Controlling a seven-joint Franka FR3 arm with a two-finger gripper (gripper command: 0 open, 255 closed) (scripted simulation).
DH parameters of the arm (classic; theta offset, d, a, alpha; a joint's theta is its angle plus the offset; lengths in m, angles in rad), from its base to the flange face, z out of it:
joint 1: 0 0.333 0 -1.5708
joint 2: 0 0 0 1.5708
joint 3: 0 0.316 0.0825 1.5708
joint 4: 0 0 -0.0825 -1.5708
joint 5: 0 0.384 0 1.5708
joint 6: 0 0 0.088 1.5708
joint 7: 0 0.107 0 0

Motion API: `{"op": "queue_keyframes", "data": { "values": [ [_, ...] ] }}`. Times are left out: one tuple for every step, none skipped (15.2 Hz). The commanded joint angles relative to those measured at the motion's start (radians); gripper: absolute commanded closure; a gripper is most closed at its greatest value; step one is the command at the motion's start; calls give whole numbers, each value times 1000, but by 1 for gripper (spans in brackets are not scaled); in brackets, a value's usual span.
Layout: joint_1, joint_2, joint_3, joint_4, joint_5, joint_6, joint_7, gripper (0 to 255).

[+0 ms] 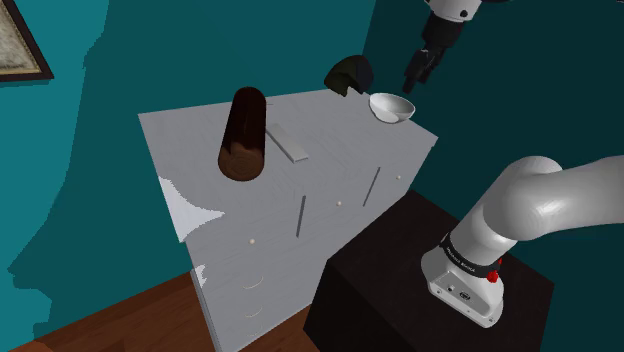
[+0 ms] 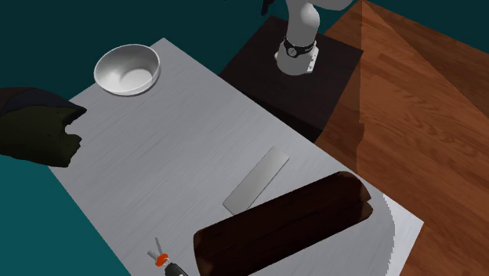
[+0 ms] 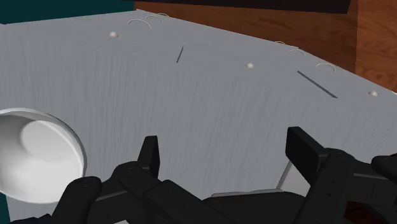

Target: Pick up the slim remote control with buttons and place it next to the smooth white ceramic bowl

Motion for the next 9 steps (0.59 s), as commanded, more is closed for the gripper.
{"op": "queue_keyframes", "data": {
  "values": [
    [0,0,0,0,0,0,0,0],
    [5,27,10,-1,8,24,16,0],
    [11,55,20,-1,16,48,32,0],
    [16,85,30,0,24,72,48,0],
    [21,115,40,3,31,96,63,0],
    [25,146,50,7,38,119,78,0],
    [30,177,59,12,45,142,93,0],
    [35,210,68,19,51,164,108,0],
    [39,243,78,27,57,186,122,0]
  ]
}}
